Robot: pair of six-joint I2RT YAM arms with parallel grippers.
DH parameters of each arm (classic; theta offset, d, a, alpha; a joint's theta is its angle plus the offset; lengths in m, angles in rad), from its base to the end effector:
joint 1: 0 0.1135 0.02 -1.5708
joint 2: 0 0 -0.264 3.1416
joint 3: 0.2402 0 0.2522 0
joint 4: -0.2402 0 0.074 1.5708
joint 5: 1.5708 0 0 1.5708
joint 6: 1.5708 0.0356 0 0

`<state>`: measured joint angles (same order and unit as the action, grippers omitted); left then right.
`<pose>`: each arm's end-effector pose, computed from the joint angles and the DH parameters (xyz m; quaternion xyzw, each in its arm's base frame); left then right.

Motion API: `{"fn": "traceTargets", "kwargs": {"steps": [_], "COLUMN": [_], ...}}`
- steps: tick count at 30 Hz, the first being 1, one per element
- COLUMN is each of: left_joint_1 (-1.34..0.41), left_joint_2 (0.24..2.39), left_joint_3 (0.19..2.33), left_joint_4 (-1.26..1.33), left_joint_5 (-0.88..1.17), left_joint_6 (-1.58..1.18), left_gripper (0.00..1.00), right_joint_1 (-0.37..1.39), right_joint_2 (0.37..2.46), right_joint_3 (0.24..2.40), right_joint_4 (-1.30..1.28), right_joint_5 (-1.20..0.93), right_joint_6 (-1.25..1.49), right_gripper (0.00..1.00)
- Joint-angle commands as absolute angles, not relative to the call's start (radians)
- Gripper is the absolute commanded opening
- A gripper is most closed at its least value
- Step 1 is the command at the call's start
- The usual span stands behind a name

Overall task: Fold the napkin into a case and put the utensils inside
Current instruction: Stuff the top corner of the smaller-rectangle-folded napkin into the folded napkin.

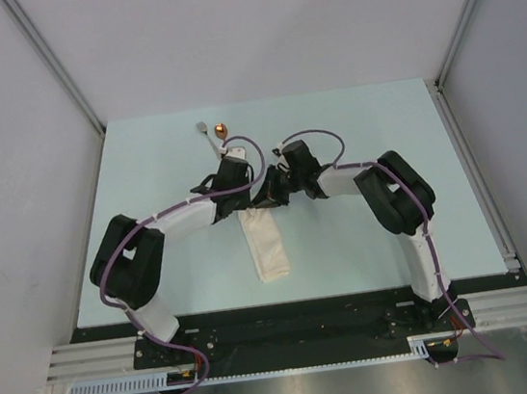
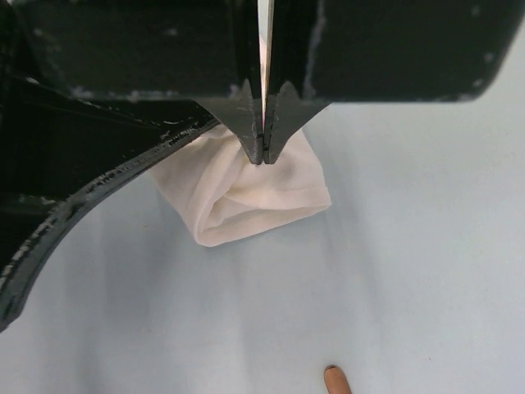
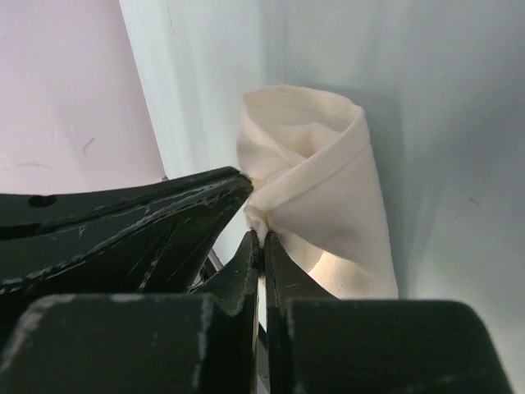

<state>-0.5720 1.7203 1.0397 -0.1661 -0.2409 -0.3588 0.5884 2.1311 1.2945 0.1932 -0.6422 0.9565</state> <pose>0.3068 -0.1874 0.1857 0.0565 0.9277 -0.0574 0.3647 0.3633 0.2680 0.1340 0.0166 0.8602 0.4984 0.1070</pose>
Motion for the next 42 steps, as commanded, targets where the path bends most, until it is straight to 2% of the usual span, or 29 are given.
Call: {"fn": "traceTargets", "kwargs": {"steps": [1,11,17,22,26,27,30,36,42], "left_joint_1": [-0.575,-0.577,-0.577,-0.569,-0.561,-0.557,-0.543,-0.531,-0.531], "left_joint_2": [1.649,1.643,1.647,1.638,1.606,1.614,1.624,1.700,1.752], "left_joint_3": [1.020,0.989,0.980,1.006,1.003,1.005,0.994,1.031,1.063], "left_joint_4": [-0.117,-0.089,-0.080,-0.133,-0.144,-0.158,-0.158,-0.172,-0.172], "left_joint_5": [-0.238,-0.190,-0.186,-0.219,-0.261,-0.258,-0.259,-0.236,-0.239], "left_joint_6": [-0.387,-0.429,-0.452,-0.449,-0.445,-0.451,-0.453,-0.416,-0.400], "left_gripper": [0.00,0.00,0.00,0.00,0.22,0.25,0.25,0.23,0.28], "right_joint_1": [0.597,0.603,0.607,0.597,0.594,0.594,0.595,0.594,0.592], "right_joint_2": [2.155,2.255,2.325,2.309,2.280,2.270,2.226,2.181,2.184], "right_joint_3": [1.330,1.370,1.354,1.348,1.342,1.342,1.332,1.292,1.273], "right_joint_4": [0.210,0.350,0.583,0.539,0.489,0.450,0.353,0.324,0.339], "right_joint_5": [-0.617,-0.583,-0.577,-0.571,-0.578,-0.574,-0.542,-0.538,-0.548], "right_joint_6": [1.009,1.104,1.163,1.118,1.092,1.072,1.031,1.011,1.029], "right_gripper": [0.00,0.00,0.00,0.00,0.00,0.00,0.00,0.00,0.00]}}
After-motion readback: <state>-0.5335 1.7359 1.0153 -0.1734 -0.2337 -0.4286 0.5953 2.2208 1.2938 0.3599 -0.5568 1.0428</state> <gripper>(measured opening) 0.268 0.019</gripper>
